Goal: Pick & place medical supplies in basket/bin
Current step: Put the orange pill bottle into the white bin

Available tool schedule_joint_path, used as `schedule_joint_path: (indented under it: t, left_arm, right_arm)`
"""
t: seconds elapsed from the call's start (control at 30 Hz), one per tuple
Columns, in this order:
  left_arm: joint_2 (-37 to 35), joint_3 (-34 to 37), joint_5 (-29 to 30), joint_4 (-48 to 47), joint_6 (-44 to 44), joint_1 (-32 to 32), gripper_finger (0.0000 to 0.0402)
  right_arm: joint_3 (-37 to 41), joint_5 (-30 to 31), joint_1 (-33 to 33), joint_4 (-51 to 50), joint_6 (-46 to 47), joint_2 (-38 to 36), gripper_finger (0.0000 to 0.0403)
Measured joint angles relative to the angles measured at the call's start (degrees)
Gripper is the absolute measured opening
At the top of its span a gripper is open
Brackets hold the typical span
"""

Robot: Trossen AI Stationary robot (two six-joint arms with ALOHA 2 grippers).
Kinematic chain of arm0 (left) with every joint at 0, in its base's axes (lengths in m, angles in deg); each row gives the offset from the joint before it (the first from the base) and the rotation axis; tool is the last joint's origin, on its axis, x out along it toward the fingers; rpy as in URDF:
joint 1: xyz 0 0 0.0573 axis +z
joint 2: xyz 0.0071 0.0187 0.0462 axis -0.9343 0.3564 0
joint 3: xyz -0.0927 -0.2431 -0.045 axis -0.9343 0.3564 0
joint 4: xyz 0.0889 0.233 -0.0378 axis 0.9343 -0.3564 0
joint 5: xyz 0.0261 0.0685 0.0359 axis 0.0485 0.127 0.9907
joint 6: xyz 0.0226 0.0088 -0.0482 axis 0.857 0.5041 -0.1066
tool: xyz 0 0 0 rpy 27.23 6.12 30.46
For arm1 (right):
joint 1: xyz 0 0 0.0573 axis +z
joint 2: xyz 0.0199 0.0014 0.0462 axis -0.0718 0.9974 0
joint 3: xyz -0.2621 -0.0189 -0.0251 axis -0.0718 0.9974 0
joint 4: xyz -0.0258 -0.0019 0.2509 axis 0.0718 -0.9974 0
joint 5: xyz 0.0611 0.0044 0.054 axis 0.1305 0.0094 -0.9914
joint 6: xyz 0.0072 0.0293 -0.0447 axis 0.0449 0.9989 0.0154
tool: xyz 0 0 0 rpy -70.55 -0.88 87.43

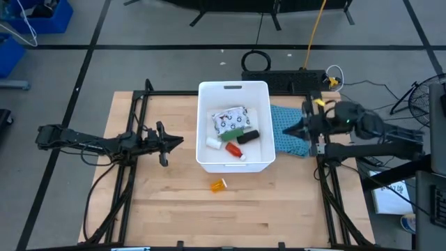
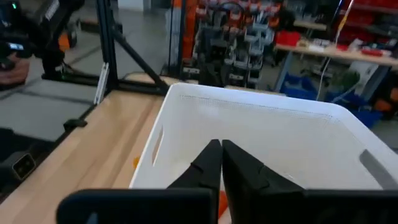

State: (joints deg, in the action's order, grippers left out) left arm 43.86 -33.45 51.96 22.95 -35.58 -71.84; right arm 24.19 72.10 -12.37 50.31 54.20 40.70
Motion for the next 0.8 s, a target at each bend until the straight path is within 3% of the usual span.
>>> schedule_joint_path:
  t: [0.4, 0.57, 0.8]
  left_arm:
    - [0.0, 0.0, 2.46, 0.79, 5.88, 0.02, 0.0047]
    - [0.0, 0.0, 2.54, 0.2, 5.48, 0.02, 0.0047]
    - [0.07, 0.0, 6.64, -2.45, 6.77, 0.02, 0.0047]
  right_arm:
    - [30.14, -2.53, 0.9, 26.53, 6.14, -17.49, 0.0001]
    - [39.12, -2.29, 0.88, 36.41, 12.11, -18.71, 0.0001]
    - [49.9, -2.77, 0.85, 52.37, 9.25, -18.52, 0.0001]
